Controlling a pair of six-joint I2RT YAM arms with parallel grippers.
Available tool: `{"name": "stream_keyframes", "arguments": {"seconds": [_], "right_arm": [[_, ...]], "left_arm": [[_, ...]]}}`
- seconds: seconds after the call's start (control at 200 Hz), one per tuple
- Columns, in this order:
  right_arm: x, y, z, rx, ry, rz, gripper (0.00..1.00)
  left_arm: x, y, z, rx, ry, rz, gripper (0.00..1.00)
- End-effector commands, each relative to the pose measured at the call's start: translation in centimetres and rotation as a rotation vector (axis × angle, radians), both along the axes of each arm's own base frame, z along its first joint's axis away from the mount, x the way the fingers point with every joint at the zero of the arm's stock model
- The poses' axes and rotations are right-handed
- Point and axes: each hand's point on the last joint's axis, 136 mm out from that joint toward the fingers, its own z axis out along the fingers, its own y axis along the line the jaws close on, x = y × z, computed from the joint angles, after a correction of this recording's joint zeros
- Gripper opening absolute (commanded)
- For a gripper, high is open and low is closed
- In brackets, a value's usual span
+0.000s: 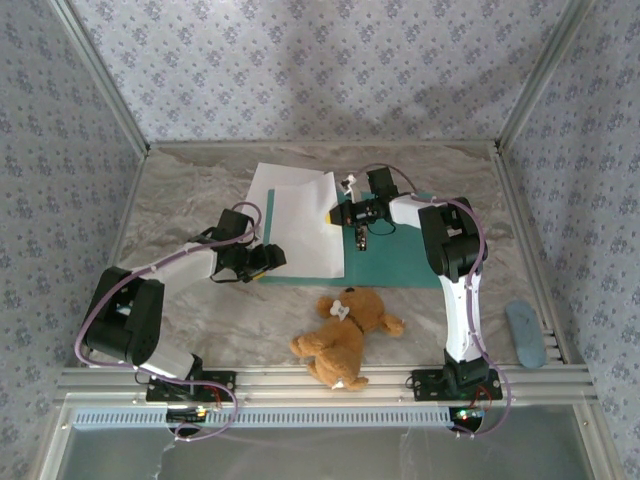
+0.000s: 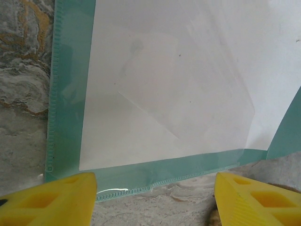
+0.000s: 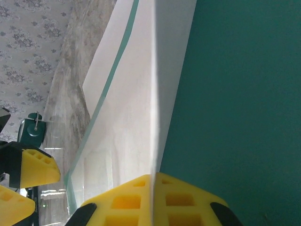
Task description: Put the files into the folder
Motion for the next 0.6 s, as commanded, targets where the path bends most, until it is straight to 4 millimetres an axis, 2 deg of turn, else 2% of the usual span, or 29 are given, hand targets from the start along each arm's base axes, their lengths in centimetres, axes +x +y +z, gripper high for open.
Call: {"name": "stream_keyframes", "arguments": {"seconds": [0.0,0.25,0.595], "right_arm": [[-0.6,0.4,1.5,0.018,-0.024,0.041,0.05],[-1.3,1.2,1.1,0.021,-0.009,0.071,0.04],[-0.5,1.6,1.4,0.035,-0.011,0.059,0.07]], "left_arm": [[0.1,0.2,0.1,0.003,-0.005,-0.002,0.67],[0.2,0.2,0.1,0.003,-0.004,0.001,0.67],[0.1,0.2,0.2,0.002,-0.004,0.001,0.67]]}}
